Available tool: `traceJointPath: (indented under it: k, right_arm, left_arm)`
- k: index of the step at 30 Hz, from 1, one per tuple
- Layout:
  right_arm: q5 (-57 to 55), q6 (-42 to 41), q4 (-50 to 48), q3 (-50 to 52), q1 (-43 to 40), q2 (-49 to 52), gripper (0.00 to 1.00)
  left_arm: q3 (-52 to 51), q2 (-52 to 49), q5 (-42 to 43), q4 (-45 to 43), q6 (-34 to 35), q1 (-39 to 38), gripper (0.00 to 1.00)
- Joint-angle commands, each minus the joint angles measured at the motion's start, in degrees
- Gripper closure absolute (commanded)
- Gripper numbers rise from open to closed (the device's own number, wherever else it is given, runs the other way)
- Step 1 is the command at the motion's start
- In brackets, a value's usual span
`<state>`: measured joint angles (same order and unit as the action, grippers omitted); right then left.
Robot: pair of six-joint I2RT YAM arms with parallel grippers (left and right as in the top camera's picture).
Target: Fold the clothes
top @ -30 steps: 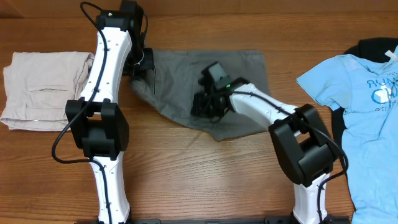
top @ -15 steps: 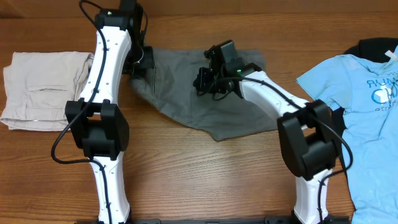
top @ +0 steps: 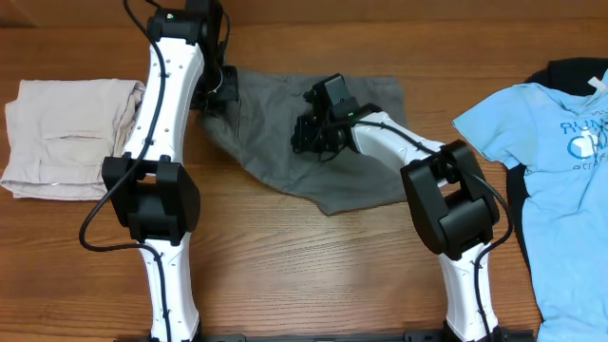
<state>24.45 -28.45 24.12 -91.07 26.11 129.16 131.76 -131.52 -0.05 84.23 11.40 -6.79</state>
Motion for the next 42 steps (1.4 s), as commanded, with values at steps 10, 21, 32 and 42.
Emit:
traceJointPath:
  k: [10, 21, 32, 42]
  right_arm:
    - [0.0, -0.6, -5.6, -6.0, -5.0, -2.0, 0.96]
    - [-2.0, -3.3, -15.5, -6.0, -2.1, 7.9, 0.96]
    - [2.5, 0.9, -9.9, -9.4, -3.0, 5.0, 0.96]
    - [-9.8, 3.8, 30.8, -15.6, -13.6, -9.5, 0.96]
  left_arm:
    - [2.7, 3.1, -0.4, -0.2, -1.4, -2.3, 0.96]
    - [6.2, 3.1, -0.6, 2.0, -2.0, -4.3, 0.96]
    - [11.9, 3.1, -2.9, 5.1, -2.4, -9.1, 0.96]
    - [12.3, 3.1, -5.0, 5.2, -1.9, -12.1, 0.96]
